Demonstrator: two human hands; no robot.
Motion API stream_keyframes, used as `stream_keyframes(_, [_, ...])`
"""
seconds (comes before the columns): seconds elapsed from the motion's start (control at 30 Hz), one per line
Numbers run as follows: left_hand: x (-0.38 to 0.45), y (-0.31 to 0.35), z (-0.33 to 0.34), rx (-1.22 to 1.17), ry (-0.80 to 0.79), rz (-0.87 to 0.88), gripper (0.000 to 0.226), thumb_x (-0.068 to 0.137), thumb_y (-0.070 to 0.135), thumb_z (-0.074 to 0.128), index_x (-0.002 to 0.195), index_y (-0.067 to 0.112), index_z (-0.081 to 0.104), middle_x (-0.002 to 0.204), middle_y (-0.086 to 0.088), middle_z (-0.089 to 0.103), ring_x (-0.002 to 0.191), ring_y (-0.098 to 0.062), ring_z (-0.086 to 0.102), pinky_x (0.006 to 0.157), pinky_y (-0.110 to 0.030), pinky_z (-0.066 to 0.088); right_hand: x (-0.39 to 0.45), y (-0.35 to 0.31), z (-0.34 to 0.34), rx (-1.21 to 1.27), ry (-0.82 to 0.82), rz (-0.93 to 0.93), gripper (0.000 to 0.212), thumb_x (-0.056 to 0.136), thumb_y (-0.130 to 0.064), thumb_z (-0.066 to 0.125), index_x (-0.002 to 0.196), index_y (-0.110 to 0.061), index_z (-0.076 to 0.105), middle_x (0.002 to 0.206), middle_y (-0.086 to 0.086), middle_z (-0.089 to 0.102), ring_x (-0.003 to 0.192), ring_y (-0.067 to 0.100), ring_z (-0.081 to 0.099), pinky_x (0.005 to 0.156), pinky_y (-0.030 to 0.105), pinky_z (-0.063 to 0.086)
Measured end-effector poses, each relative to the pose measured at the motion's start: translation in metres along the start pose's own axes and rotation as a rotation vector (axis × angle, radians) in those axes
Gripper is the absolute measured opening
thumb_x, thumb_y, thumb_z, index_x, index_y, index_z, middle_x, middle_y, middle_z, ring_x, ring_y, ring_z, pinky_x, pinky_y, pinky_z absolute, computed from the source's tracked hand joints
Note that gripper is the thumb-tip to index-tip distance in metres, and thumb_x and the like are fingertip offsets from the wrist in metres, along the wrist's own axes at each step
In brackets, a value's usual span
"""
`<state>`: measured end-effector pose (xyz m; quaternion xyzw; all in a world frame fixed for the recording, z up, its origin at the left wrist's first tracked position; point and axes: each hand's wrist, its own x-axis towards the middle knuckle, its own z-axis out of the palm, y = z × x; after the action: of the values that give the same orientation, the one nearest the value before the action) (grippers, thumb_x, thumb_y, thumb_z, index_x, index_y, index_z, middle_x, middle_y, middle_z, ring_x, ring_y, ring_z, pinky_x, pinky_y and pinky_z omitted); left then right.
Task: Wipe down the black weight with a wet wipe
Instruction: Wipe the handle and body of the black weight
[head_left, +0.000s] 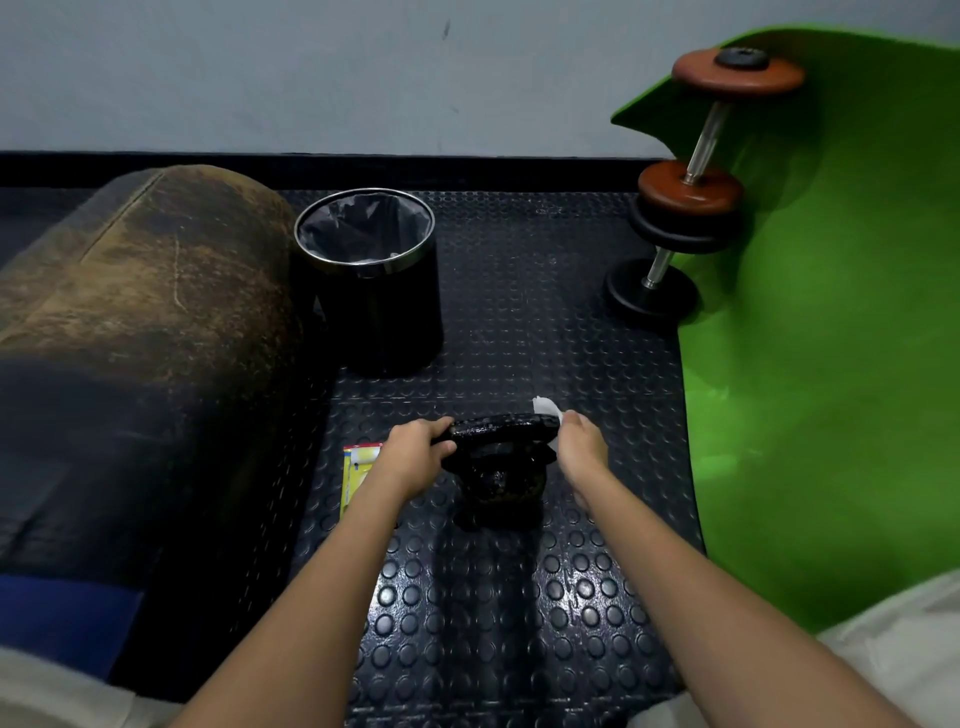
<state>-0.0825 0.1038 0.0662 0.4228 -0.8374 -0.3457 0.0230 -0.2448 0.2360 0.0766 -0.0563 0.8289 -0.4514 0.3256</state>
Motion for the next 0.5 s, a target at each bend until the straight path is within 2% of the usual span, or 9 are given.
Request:
stream_keyframes(0.07, [0.0,0.0,0.0,-0.006,0.001,-0.002,0.046,0.096,0.025,0.053,0.142,0.025,0.044,0.138,-0.01,0.053,0.112,-0.023,0.058,0.077,-0.022,0.041,-0.001,0.001,0.005,-0.132,0.047,-0.154,0.039,0.106,-0.03,0.026,0.114,-0.016,0.062,0.091,0.002,0.059,0.07,0.013,0.052,0.057,0.03,0.038])
stream_keyframes(0.1, [0.0,0.0,0.0,-0.008,0.0,-0.002,0.046,0.096,0.025,0.053,0.141,0.025,0.044,0.138,-0.01,0.052,0.111,-0.023,0.059,0.077,-0.022,0.041,-0.001,0.004,0.008,-0.2,0.068,-0.28,0.038,0.105,-0.029,0.027,0.106,-0.019,0.064,0.095,0.0,0.061,0.074,0.013,0.054,0.059,0.03,0.039])
stream_keyframes(0.17, [0.0,0.0,0.0,-0.009,-0.003,-0.002,0.046,0.096,0.025,0.053,0.141,0.025,0.044,0.139,-0.01,0.052,0.111,-0.023,0.059,0.078,-0.021,0.04,-0.002,0.013,0.011,-0.328,0.079,-0.551,0.037,0.105,-0.028,0.031,0.102,-0.024,0.067,0.103,-0.009,0.062,0.091,0.011,0.055,0.07,0.027,0.041])
stream_keyframes(0.27, [0.0,0.0,-0.001,-0.003,-0.001,0.003,0.046,0.095,0.026,0.054,0.141,0.025,0.045,0.138,-0.009,0.053,0.115,-0.023,0.057,0.081,-0.02,0.039,-0.001,0.026,0.007,-0.427,0.077,-0.795,0.033,0.105,-0.031,0.037,0.117,-0.023,0.067,0.113,-0.014,0.062,0.111,0.005,0.051,0.094,0.024,0.041])
stream_keyframes(0.3, [0.0,-0.001,0.0,-0.003,0.0,0.003,0.046,0.095,0.026,0.054,0.141,0.024,0.045,0.139,-0.009,0.052,0.116,-0.023,0.056,0.081,-0.02,0.038,-0.001,0.03,0.005,-0.407,0.082,-0.799,0.034,0.105,-0.032,0.038,0.123,-0.022,0.065,0.119,-0.014,0.061,0.115,0.003,0.05,0.098,0.023,0.039])
stream_keyframes(0.37, [0.0,-0.001,0.0,-0.005,-0.001,0.002,0.046,0.095,0.026,0.054,0.141,0.025,0.045,0.139,-0.009,0.052,0.119,-0.024,0.055,0.082,-0.02,0.038,-0.004,0.035,0.001,-0.268,0.11,-0.694,0.035,0.105,-0.031,0.037,0.126,-0.022,0.063,0.123,-0.014,0.06,0.113,0.003,0.051,0.094,0.021,0.04])
stream_keyframes(0.5, [0.0,-0.001,0.0,-0.016,0.0,0.007,0.046,0.095,0.025,0.054,0.141,0.025,0.045,0.138,-0.008,0.054,0.116,-0.023,0.057,0.081,-0.02,0.039,0.003,0.024,0.0,0.054,0.059,-0.183,0.031,0.102,-0.027,0.035,0.103,-0.025,0.066,0.104,0.001,0.068,0.078,0.012,0.057,0.065,0.03,0.046])
